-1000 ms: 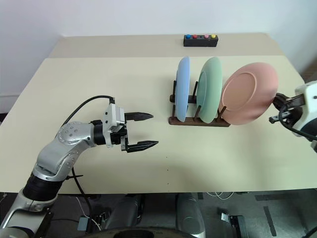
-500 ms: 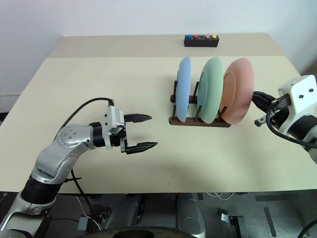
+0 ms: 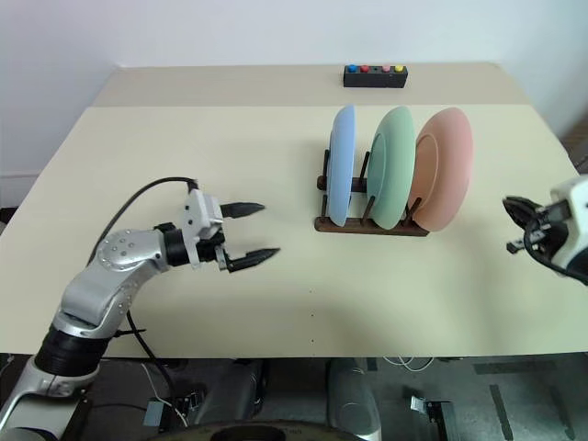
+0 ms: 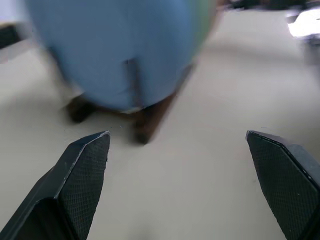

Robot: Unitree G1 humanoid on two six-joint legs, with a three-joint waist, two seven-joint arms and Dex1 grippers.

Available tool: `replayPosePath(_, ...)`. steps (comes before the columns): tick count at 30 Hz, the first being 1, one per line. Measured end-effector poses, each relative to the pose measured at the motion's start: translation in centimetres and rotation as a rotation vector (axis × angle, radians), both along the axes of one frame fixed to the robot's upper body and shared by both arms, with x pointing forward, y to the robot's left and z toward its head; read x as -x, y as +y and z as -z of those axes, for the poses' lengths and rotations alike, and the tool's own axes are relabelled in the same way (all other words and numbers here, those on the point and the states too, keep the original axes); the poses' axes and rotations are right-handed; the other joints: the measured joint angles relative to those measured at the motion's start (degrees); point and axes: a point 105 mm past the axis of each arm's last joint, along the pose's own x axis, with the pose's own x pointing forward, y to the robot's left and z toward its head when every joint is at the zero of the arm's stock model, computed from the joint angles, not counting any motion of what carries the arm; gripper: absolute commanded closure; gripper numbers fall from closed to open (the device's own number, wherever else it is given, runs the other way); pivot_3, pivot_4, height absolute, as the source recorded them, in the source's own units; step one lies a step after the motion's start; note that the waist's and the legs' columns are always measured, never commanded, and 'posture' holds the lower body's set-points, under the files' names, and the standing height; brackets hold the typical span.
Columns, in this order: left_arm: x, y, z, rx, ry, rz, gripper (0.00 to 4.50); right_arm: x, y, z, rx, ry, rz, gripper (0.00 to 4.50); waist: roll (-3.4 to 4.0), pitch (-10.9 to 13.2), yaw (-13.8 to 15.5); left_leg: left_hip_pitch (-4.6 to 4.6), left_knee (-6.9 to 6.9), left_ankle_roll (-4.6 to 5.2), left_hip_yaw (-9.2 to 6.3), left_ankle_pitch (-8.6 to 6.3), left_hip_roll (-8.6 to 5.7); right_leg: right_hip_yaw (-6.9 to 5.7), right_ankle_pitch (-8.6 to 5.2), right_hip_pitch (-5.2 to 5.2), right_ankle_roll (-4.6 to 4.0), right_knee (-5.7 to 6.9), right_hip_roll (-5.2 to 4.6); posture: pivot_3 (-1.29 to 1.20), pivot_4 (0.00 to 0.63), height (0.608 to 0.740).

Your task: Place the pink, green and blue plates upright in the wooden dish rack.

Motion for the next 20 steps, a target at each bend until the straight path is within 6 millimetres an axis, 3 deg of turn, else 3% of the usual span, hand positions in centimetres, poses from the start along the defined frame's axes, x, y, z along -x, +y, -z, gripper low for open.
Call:
replayPosePath(3,-1.3,2.2,1.0,-0.019,-0.001,-0.107,0.00,0.6,-0.4,1.6,-0.056,-0.007,-0.006,4.47,0.01,0.00,-0.34,0.02,0.00,0.00,0.02,0.00,0.00,0.01,0.00,0.01,0.00,0.00,0.00,0.00,0.150,0.740)
replayPosePath(9,-1.7,5.2,2.7,-0.028,0.030,-0.220,0.00,1.7,-1.0,4.5,-0.158,-0.025,-0.025,4.47,0.02,-0.01,-0.25,0.03,0.01,0.00,0.01,0.00,0.00,0.01,0.00,0.03,0.00,0.00,-0.01,0.00,0.150,0.740)
replayPosePath(20,-1.1,7.3,3.2,-0.046,0.030,-0.287,0.00,1.1,-0.3,5.6,-0.220,-0.040,-0.084,4.47,0.06,-0.03,-0.23,0.11,0.01,0.00,0.00,0.00,0.00,0.01,0.00,0.11,0.00,0.01,-0.01,0.00,0.150,0.740)
